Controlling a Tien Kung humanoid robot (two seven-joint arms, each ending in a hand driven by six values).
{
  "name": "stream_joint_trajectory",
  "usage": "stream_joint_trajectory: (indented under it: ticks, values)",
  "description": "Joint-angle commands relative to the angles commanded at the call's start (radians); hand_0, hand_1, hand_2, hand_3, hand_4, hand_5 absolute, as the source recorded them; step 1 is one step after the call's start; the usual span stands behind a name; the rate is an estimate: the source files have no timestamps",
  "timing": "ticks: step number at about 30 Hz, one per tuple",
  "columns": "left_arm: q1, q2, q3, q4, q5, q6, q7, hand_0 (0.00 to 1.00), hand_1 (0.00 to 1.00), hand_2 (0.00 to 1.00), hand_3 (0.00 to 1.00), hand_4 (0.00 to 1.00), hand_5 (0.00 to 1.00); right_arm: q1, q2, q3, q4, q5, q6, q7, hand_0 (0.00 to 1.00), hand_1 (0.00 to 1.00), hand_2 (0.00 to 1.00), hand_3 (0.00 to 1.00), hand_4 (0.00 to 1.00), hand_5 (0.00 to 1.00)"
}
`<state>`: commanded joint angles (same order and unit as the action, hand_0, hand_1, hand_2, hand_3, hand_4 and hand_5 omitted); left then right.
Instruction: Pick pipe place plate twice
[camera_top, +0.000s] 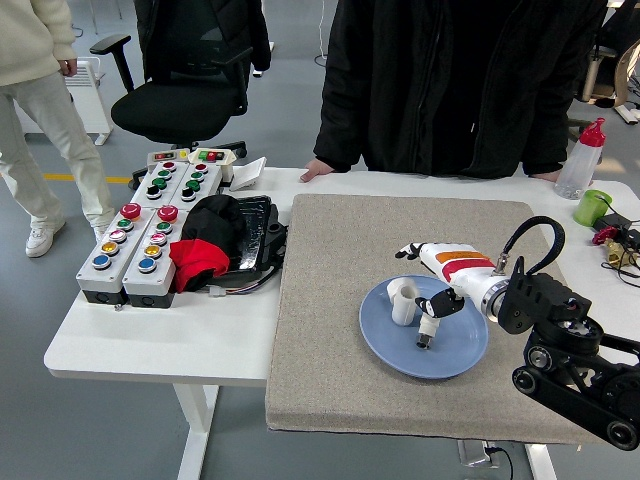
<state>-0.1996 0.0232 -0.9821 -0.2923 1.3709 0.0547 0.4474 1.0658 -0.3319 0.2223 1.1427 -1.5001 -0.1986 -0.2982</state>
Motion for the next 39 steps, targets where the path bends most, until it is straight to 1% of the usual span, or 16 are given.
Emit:
stream_joint_trajectory:
  ticks: [2, 3, 8, 10, 14, 15, 20, 21, 26, 27, 28, 32, 33, 34, 38, 39]
  values:
    - [0.001, 0.0, -0.001, 0.0, 0.001, 0.0, 0.0, 0.682, 0.691, 0.72, 0.655, 0.519, 0.998, -0.002, -0.002, 0.006, 0.004, 0.004, 0.013, -0.005, 0.875, 0.83, 0.962, 0.92, 0.734, 0.31]
    - [0.002, 0.0, -0.001, 0.0, 0.001, 0.0, 0.0, 0.682, 0.69, 0.72, 0.653, 0.519, 0.998, -0.002, -0.002, 0.008, 0.006, 0.006, 0.017, -0.006, 0.916, 0.868, 0.998, 0.988, 0.791, 0.354]
    - [0.003, -0.001, -0.006, 0.0, 0.006, 0.0, 0.001, 0.682, 0.69, 0.72, 0.653, 0.519, 0.998, -0.011, -0.014, 0.03, 0.023, 0.024, 0.014, -0.007, 0.916, 0.868, 0.998, 0.988, 0.791, 0.354]
    - [0.005, -0.001, -0.01, 0.0, 0.011, -0.001, 0.002, 0.68, 0.69, 0.717, 0.652, 0.518, 0.998, -0.023, -0.026, 0.068, 0.041, 0.034, -0.001, -0.003, 0.923, 0.871, 0.998, 0.997, 0.775, 0.348]
    - [0.007, -0.001, -0.015, 0.0, 0.017, -0.002, 0.003, 0.68, 0.69, 0.717, 0.652, 0.518, 0.998, -0.046, -0.044, 0.136, 0.066, 0.058, -0.006, -0.002, 0.923, 0.871, 0.998, 0.997, 0.775, 0.348]
    - [0.008, -0.001, -0.015, 0.0, 0.018, -0.002, 0.003, 0.68, 0.688, 0.716, 0.649, 0.518, 0.998, -0.055, -0.05, 0.154, 0.074, 0.069, -0.008, -0.002, 0.921, 0.858, 0.998, 0.973, 0.76, 0.345]
    - [0.012, -0.001, -0.017, 0.0, 0.016, 0.001, 0.002, 0.68, 0.688, 0.716, 0.649, 0.518, 0.998, -0.125, -0.092, 0.271, 0.129, 0.188, -0.027, 0.017, 0.921, 0.858, 0.998, 0.973, 0.76, 0.345]
    - [0.013, -0.001, -0.017, 0.001, 0.016, 0.001, 0.002, 0.681, 0.688, 0.714, 0.647, 0.517, 0.998, -0.132, -0.095, 0.284, 0.133, 0.209, -0.029, 0.02, 0.851, 0.791, 0.888, 0.87, 0.756, 0.362]
    - [0.012, -0.002, -0.02, 0.001, 0.021, 0.001, 0.001, 0.681, 0.688, 0.714, 0.647, 0.517, 0.998, -0.21, -0.12, 0.388, 0.182, 0.346, -0.059, 0.064, 0.851, 0.791, 0.888, 0.87, 0.756, 0.362]
    - [0.013, -0.002, -0.02, 0.002, 0.02, 0.001, 0.0, 0.681, 0.686, 0.714, 0.647, 0.515, 0.998, -0.229, -0.125, 0.416, 0.194, 0.383, -0.062, 0.076, 0.801, 0.748, 0.797, 0.809, 0.741, 0.383]
    - [0.013, -0.002, -0.019, 0.002, 0.018, 0.002, -0.001, 0.681, 0.686, 0.714, 0.647, 0.515, 0.998, -0.25, -0.128, 0.447, 0.203, 0.42, -0.063, 0.089, 0.801, 0.748, 0.797, 0.809, 0.741, 0.383]
    - [0.013, -0.004, -0.021, 0.003, 0.019, 0.003, -0.001, 0.681, 0.686, 0.714, 0.647, 0.515, 0.998, -0.317, -0.136, 0.543, 0.238, 0.562, -0.07, 0.131, 0.801, 0.748, 0.797, 0.809, 0.741, 0.383]
    - [0.013, -0.004, -0.022, 0.003, 0.019, 0.003, -0.001, 0.68, 0.686, 0.714, 0.646, 0.516, 0.998, -0.334, -0.136, 0.567, 0.242, 0.594, -0.073, 0.144, 0.777, 0.73, 0.75, 0.781, 0.717, 0.4]
    - [0.013, -0.004, -0.022, 0.003, 0.02, 0.002, 0.0, 0.68, 0.686, 0.714, 0.646, 0.516, 0.998, -0.353, -0.134, 0.598, 0.246, 0.643, -0.074, 0.162, 0.777, 0.73, 0.75, 0.781, 0.717, 0.4]
    - [0.012, -0.006, -0.023, 0.003, 0.021, 0.002, 0.0, 0.68, 0.686, 0.714, 0.646, 0.516, 0.998, -0.397, -0.125, 0.661, 0.252, 0.753, -0.079, 0.203, 0.777, 0.73, 0.75, 0.781, 0.717, 0.4]
    - [0.012, -0.006, -0.023, 0.003, 0.021, 0.003, 0.0, 0.681, 0.686, 0.713, 0.645, 0.515, 0.998, -0.4, -0.123, 0.668, 0.252, 0.774, -0.08, 0.206, 0.772, 0.725, 0.737, 0.765, 0.687, 0.409]
